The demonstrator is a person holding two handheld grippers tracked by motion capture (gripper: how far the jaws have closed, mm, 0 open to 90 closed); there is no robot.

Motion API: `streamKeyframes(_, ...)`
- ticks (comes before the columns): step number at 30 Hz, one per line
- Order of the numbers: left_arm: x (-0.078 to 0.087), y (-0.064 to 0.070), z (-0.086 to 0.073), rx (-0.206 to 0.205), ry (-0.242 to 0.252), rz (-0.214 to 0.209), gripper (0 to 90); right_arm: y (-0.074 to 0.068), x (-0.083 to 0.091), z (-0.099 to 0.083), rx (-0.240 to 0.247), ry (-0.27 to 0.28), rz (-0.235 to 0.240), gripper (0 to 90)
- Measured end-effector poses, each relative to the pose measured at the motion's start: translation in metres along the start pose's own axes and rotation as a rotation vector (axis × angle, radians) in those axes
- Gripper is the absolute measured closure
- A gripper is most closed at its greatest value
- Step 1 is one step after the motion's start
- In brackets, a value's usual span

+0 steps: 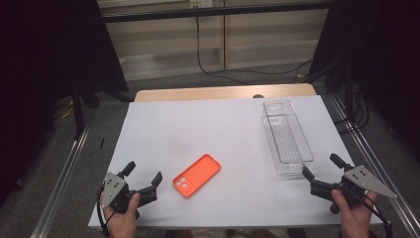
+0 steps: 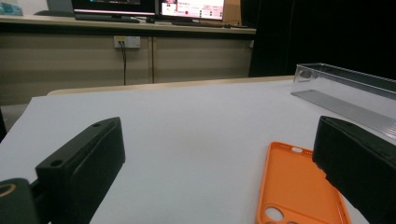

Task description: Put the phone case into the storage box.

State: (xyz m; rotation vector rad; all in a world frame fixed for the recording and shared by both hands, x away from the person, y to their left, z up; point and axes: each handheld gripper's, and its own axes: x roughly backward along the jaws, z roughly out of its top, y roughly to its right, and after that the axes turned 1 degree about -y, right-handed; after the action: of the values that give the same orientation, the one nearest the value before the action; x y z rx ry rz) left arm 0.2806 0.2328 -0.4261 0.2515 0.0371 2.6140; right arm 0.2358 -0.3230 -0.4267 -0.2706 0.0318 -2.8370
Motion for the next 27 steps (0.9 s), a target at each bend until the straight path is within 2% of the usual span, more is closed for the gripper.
streamKeyframes(13, -0.0018, -0.0006, 0.0002, 0.016, -0.004, -0.009, 2.3, 0.0013, 0.0014, -0.0006, -0.012, -0.002, -0.004, 0.9)
streamKeyframes(27, -0.003, 0.0026, 0.003, 0.013, -0.022, -0.054, 2.1, 0.0008, 0.0023, -0.0001, -0.013, 0.0, 0.001, 0.7)
